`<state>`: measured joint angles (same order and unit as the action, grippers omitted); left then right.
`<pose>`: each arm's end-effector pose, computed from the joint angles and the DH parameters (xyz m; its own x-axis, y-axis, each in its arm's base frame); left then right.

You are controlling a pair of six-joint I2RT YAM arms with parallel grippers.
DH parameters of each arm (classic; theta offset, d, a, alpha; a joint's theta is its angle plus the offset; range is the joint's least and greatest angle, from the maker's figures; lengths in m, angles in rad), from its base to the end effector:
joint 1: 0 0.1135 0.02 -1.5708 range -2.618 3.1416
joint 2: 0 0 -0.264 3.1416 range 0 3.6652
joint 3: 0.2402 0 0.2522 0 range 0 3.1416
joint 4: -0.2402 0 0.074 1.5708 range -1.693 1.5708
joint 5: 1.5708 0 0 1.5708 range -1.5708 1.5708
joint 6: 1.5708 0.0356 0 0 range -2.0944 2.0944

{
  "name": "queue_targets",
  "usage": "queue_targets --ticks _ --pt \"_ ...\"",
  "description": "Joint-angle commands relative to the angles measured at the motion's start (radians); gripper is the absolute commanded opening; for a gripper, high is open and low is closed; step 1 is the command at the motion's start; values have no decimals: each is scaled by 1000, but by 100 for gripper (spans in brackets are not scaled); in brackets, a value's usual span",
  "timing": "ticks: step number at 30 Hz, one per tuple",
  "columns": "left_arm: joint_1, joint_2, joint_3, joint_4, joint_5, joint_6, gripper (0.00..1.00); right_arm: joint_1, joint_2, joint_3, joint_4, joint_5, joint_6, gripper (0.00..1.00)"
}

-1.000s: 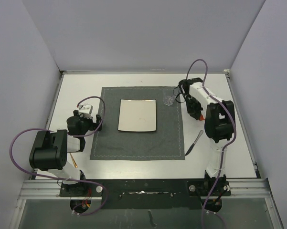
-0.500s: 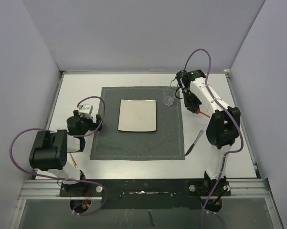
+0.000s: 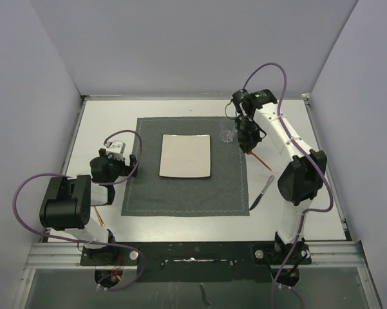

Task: Set the dinner table for one person
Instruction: Pick up the spoon from the center of the board, then place the spoon on the napkin.

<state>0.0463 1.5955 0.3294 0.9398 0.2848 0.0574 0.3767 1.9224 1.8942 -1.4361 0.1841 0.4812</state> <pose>0.2599 0.0020 0.1271 -0.3070 0.0409 -0.9508 0.2395 0.9703 -0.0356 0.3456 0.1297 0.3060 -0.9786 0.1022 -0.1785 0.1234 0.9860 -0.1122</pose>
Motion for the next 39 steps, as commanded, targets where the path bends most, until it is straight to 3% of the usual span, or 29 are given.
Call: queue_targets --ticks 1,11,21,39 --pt "1 9 -1 79 9 -4 98 3 -6 142 -68 -92 28 0" --pt "1 9 -1 79 9 -4 98 -30 222 439 -239 -154 84 0" --pt "2 9 -1 79 9 -4 98 -64 204 317 -233 -243 156 0" --pt "0 9 -1 79 8 -4 98 -88 267 301 -238 -473 286 0"
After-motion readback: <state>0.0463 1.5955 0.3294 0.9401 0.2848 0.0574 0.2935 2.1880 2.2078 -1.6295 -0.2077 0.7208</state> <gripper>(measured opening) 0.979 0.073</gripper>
